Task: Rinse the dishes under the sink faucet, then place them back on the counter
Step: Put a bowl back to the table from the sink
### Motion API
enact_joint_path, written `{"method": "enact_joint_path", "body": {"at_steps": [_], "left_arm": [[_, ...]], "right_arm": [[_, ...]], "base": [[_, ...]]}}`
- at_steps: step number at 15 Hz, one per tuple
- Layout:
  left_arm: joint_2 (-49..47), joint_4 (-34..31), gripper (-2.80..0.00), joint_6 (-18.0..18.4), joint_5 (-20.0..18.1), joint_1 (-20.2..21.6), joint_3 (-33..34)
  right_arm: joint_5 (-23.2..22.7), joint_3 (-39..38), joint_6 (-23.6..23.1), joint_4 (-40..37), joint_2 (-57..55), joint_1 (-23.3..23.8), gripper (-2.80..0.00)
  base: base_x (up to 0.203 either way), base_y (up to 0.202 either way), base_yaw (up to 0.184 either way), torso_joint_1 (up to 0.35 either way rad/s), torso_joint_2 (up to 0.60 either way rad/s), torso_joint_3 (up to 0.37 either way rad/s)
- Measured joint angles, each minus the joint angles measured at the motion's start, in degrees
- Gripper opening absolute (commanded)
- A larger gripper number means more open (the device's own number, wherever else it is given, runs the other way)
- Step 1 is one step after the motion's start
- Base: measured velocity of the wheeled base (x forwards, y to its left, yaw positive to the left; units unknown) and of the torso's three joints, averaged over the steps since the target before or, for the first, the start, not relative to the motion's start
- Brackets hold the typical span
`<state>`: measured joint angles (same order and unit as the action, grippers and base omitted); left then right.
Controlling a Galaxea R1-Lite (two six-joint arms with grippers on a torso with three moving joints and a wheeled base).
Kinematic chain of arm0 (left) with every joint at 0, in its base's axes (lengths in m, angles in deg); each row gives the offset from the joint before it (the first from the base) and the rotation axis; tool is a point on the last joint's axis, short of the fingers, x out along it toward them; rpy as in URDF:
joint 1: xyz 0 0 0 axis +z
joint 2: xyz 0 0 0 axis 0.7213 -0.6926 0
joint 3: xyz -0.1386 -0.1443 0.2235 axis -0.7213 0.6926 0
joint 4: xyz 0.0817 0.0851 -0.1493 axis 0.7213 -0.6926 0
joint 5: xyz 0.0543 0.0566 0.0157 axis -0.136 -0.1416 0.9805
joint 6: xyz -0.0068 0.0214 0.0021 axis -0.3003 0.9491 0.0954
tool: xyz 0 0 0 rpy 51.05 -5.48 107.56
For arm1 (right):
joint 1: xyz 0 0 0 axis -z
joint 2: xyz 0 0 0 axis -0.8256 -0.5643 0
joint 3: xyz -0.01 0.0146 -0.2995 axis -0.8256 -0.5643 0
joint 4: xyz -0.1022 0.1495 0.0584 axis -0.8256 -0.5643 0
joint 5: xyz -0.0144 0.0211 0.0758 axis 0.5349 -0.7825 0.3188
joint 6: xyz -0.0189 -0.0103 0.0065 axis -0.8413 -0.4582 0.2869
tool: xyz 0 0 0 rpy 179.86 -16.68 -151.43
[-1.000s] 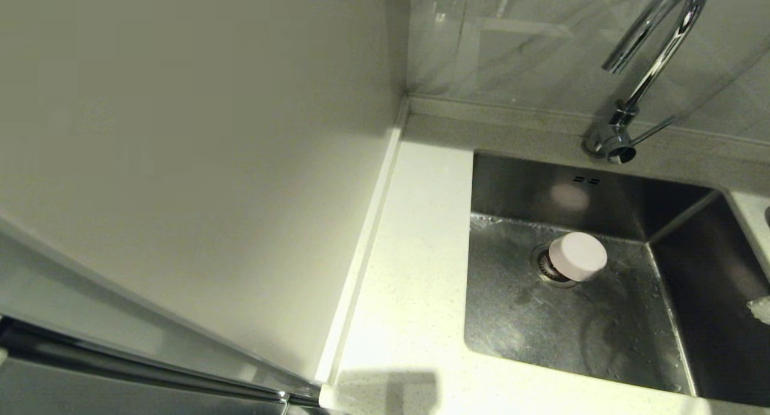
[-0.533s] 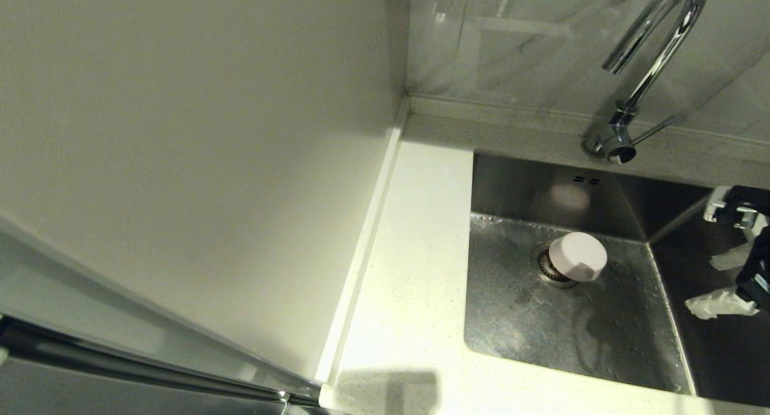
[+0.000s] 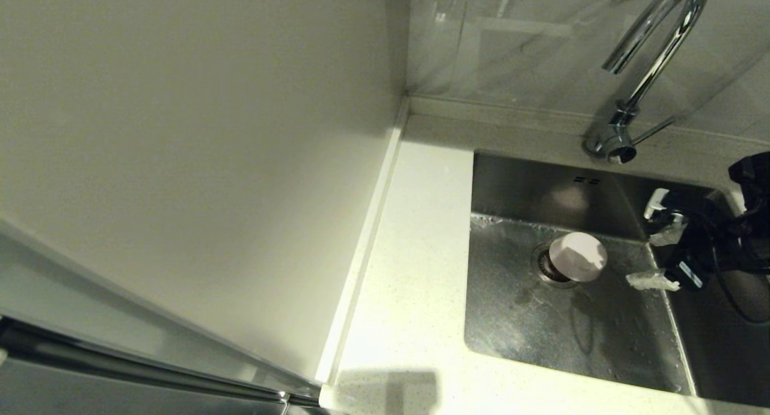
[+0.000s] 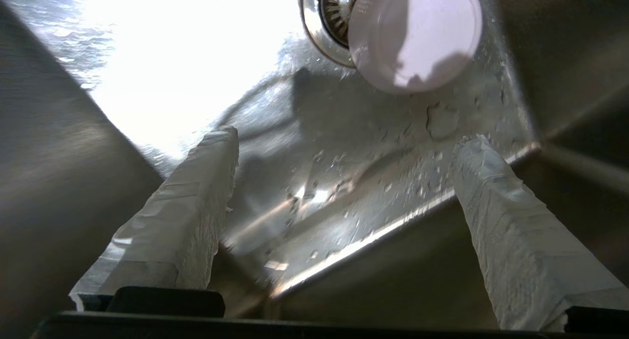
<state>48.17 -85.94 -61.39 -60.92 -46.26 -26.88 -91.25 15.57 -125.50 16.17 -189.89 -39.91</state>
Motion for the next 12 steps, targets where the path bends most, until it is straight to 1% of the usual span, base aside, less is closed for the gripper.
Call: {"method": "enact_joint_path", "body": {"at_steps": [3,4,9,11,12], "left_arm": [[0.0,0.0,-2.8,0.0,0.0,0.0,0.0],[0.0,0.0,-2.8,0.0,0.0,0.0,0.0],[0.0,0.0,-2.8,0.0,0.0,0.0,0.0],[0.0,0.0,-2.8,0.0,0.0,0.0,0.0],[0.0,0.0,-2.8,0.0,0.0,0.0,0.0]], "right_arm": [[-0.1,-4.3,-4.3,9.0,-3.5,-0.4,0.0],[-0.2,-5.2,-4.9,11.7,-4.7,-1.1,0.0],[0.1,-5.5,-4.8,22.4,-9.8,-4.7,0.0],[0.6,-4.9,-4.4,23.3,-11.3,-5.0,0.0],[0.9,-4.2,-3.4,23.4,-12.1,-5.1,0.0]], "base": [[0.0,0.0,0.0,0.0,0.0,0.0],[0.0,0.0,0.0,0.0,0.0,0.0],[0.0,0.0,0.0,0.0,0.0,0.0],[0.0,0.0,0.0,0.0,0.0,0.0],[0.0,0.0,0.0,0.0,0.0,0.0]]}}
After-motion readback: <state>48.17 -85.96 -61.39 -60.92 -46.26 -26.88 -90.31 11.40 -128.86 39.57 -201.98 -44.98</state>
